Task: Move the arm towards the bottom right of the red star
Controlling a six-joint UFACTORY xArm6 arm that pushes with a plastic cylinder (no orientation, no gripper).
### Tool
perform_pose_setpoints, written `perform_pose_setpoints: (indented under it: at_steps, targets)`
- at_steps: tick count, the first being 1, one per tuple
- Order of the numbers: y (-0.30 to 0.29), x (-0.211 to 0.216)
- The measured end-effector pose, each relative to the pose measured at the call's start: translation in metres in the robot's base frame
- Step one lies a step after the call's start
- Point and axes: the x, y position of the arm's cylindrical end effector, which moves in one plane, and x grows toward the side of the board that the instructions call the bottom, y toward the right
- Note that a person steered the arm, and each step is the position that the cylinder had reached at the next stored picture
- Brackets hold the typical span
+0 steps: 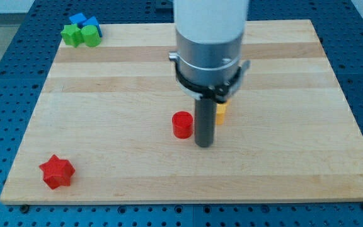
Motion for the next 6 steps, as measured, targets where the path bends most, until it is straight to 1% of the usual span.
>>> perform_pose_setpoints:
  at_steps: [1, 2, 3, 4, 5, 6]
  targets:
    - [-0.02, 0.063]
    - [-0.054, 0.081]
    - [-0.054, 0.081]
    - [-0.073, 0.08]
    - [-0.137, 0.08]
    - [-0.213, 0.079]
